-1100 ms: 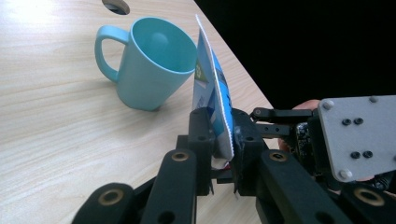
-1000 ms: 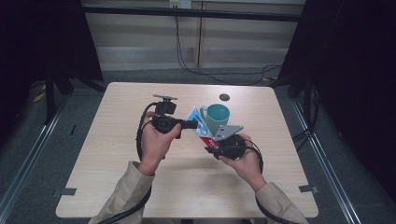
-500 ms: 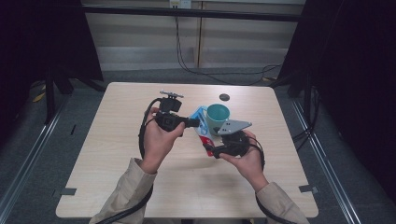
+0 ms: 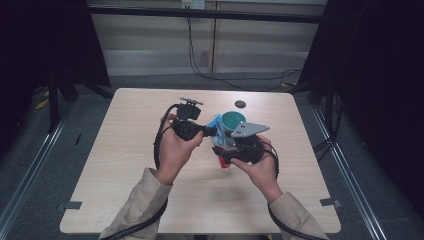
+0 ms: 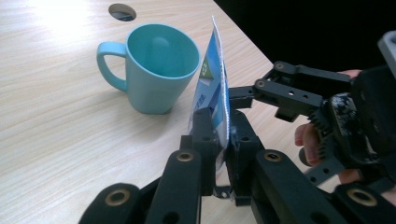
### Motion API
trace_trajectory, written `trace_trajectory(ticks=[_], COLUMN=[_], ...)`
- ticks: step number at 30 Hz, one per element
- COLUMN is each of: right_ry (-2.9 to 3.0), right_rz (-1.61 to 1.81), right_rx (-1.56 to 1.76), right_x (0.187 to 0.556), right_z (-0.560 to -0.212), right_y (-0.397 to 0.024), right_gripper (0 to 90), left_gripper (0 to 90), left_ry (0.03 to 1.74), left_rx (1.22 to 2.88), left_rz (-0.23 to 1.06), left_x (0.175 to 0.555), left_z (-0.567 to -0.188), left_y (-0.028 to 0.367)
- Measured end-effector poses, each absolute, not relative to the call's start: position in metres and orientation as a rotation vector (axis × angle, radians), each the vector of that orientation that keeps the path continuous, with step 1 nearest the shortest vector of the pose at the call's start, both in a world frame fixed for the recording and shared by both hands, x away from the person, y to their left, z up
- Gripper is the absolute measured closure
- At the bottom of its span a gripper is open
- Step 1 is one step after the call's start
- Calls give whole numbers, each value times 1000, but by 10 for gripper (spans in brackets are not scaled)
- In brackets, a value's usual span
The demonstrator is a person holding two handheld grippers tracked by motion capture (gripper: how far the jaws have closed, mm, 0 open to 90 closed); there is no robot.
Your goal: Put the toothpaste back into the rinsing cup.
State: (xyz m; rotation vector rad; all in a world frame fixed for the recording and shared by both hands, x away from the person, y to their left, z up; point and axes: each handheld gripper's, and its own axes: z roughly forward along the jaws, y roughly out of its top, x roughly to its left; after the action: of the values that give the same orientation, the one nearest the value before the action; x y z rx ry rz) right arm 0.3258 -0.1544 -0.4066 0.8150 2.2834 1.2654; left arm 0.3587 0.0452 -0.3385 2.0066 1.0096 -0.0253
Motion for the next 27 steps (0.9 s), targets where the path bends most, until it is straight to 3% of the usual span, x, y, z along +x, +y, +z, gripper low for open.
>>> trace_trajectory(ticks=[6,21,26,27], right_ry=[2274,2319,2323,2325], right_rz=[1277,1329,1334,1356], right_rx=[837,871,854,870], right_x=[327,329,328,329], right_z=[-402,-400,-399,-399], right_y=[-153,-157,-159,-161], right_gripper=[334,607,658,678], left_gripper=[840,831,808,749], left_ry=[996,941,893,865], left_rx=[2014,2021,2015,1985], left_rz=[10,48,86,102], left_x=[356,351,349,347], left_z=[-337,-335,-334,-336], left_y=[40,33,34,34])
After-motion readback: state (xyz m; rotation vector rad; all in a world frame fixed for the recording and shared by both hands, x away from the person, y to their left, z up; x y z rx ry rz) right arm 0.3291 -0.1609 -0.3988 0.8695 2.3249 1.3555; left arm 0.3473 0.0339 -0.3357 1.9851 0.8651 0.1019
